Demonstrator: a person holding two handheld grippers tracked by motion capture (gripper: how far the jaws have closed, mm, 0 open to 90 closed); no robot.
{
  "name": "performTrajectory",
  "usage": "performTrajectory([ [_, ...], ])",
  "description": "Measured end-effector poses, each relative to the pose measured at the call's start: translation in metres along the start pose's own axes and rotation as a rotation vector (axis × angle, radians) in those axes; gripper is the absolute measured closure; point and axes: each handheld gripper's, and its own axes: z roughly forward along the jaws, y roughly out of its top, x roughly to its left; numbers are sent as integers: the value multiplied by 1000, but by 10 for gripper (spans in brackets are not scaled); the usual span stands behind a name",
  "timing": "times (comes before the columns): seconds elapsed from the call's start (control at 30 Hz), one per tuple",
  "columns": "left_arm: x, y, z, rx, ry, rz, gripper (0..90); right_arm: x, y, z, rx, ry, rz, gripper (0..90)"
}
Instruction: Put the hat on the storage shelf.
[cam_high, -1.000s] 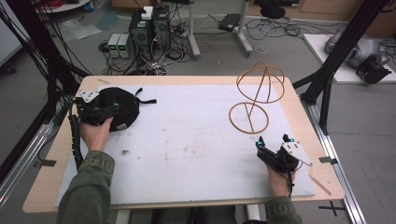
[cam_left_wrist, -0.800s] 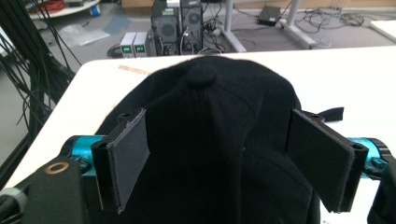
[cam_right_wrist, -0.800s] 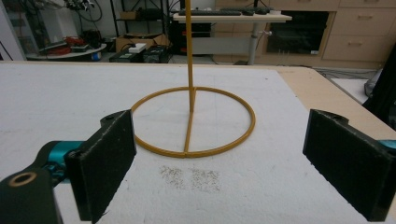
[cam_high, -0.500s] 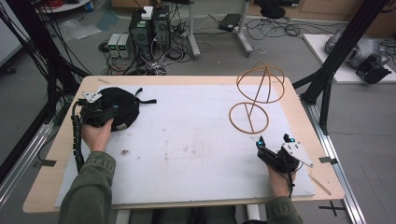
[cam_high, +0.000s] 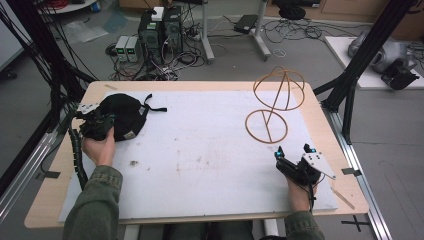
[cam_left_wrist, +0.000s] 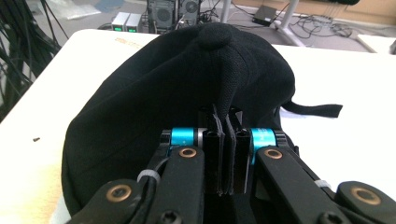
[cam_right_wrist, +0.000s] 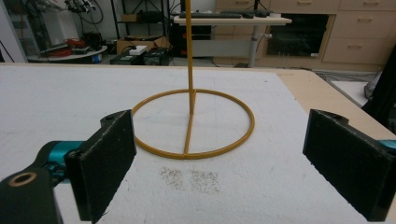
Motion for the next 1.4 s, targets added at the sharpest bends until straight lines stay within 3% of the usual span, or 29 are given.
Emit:
performTrajectory([
  [0.2,-3,1,-5,-34,-42,37,873,0,0,0,0,0,2,86],
  [0.5,-19,11,-22,-126,-62,100,872,1,1,-1,0,2,9,86],
  [0.97,-27,24,-46,-231,-78,115,870,5,3,-2,-19,11,3,86],
  [1.17,-43,38,-62,-292,-90,159,868,5,3,-2,-16,14,-2,87],
  [1.4,-58,52,-76,-346,-135,162,865,7,3,-2,-18,20,-8,87],
])
